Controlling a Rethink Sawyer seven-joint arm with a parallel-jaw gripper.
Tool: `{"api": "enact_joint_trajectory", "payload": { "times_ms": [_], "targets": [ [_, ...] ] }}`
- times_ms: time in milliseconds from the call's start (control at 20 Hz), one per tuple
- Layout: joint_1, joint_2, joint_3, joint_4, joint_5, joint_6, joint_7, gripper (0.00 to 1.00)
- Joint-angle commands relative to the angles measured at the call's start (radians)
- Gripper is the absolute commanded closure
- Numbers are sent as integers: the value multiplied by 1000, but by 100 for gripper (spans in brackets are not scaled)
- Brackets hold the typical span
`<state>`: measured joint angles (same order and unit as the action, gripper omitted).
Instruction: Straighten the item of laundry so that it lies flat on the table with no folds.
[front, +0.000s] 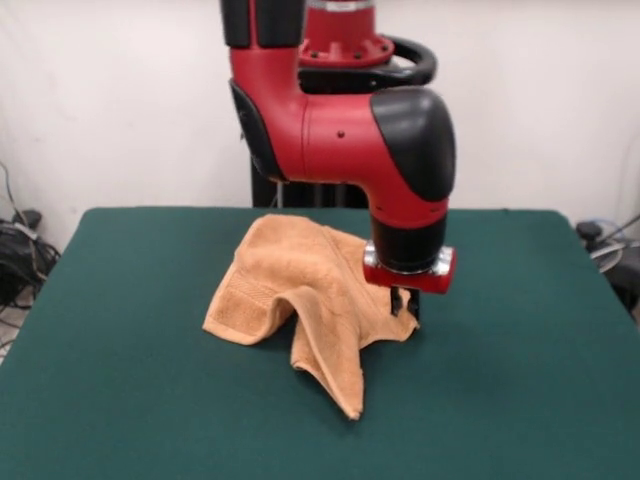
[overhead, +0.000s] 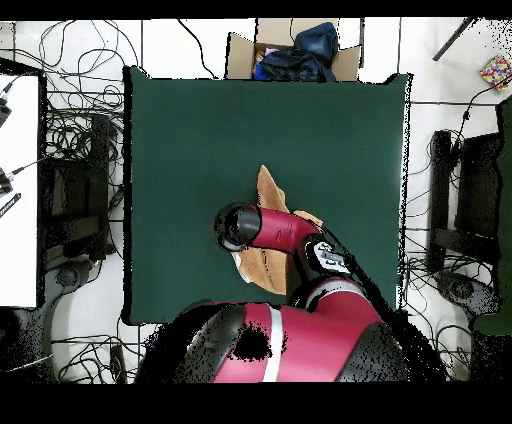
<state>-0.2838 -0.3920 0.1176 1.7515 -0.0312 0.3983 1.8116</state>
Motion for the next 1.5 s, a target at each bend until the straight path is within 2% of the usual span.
{"api": "enact_joint_trajectory", "payload": {
  "times_ms": [50, 300, 550, 750, 1200, 1350, 1500],
  "targets": [
    [-20, 42, 126, 92, 78, -192, 239, 100],
    [-9, 2, 204, 165, 139, -208, 276, 100],
    [-50, 3, 328, 260, 227, -251, 324, 100],
    [-73, 14, 406, 300, 264, -279, 317, 100],
    [-84, 20, 520, 325, 336, -257, 297, 100],
    [-52, 5, 508, 316, 364, -250, 307, 100],
    [-39, 31, 512, 291, 376, -263, 289, 100]
  ]
}}
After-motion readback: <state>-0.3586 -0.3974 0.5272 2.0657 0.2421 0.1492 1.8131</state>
